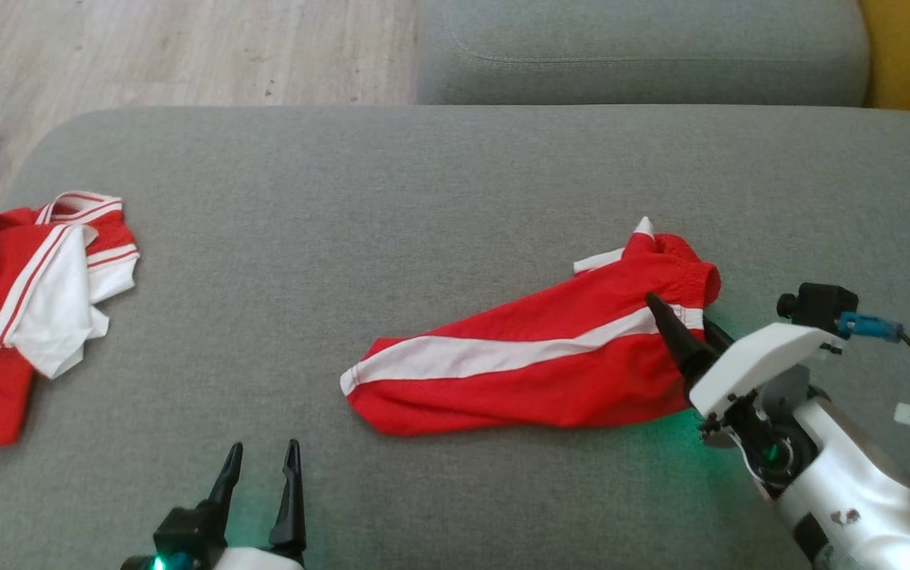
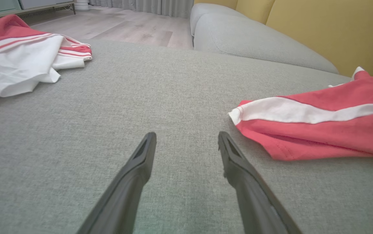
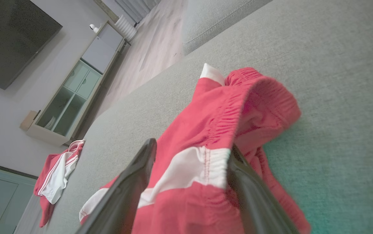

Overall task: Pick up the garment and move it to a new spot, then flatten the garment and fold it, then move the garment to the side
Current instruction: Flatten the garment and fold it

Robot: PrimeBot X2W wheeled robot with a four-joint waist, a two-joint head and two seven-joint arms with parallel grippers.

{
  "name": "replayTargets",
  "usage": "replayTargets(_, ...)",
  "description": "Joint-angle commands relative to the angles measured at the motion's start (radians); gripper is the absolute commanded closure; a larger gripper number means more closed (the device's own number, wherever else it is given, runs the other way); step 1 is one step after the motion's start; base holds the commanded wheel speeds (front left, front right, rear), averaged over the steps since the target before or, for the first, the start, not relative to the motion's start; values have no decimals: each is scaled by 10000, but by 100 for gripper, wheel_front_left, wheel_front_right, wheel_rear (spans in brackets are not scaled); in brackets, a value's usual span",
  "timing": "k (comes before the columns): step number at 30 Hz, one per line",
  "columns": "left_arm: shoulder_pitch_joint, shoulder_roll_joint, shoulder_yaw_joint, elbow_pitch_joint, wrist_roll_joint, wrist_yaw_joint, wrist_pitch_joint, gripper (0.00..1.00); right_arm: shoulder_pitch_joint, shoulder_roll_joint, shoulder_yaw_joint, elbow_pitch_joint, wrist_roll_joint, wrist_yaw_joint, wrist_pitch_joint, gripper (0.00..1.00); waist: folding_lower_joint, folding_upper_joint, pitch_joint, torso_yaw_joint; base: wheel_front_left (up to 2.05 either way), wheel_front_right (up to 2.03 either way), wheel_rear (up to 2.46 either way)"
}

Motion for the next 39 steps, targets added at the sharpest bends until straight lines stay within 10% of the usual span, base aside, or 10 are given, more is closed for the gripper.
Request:
replayTargets(1, -306, 5, 237, -251, -43, 75, -95, 0, 101, -237, 228, -410, 177, -7, -70, 0, 0, 0, 19, -85, 0, 0, 0)
replayTargets(17, -608, 5, 149, -180, -74, 4, -95, 0, -376, -198, 1060, -116, 684, -7, -573, 9, 0, 0, 306, -72, 0, 0, 0)
replayTargets(22, -496, 5, 243, -145, -72, 8, -95, 0, -370, -405, 1296, -109, 880, -7, -751, 100, 0, 0, 237, 4, 0, 0, 0)
replayTargets(33, -551, 5, 152, -328, -835, -245, -95, 0, 5, -1138, 1597, -414, 1296, -7, -1229, 100, 0, 0, -30, -453, 0, 0, 0)
replayTargets(39, -1498, 5, -837, 516, -3547, -675, -95, 0, 40, -1522, 1964, -517, 1206, -7, -1325, 100, 0, 0, 262, -1134, 0, 0, 0)
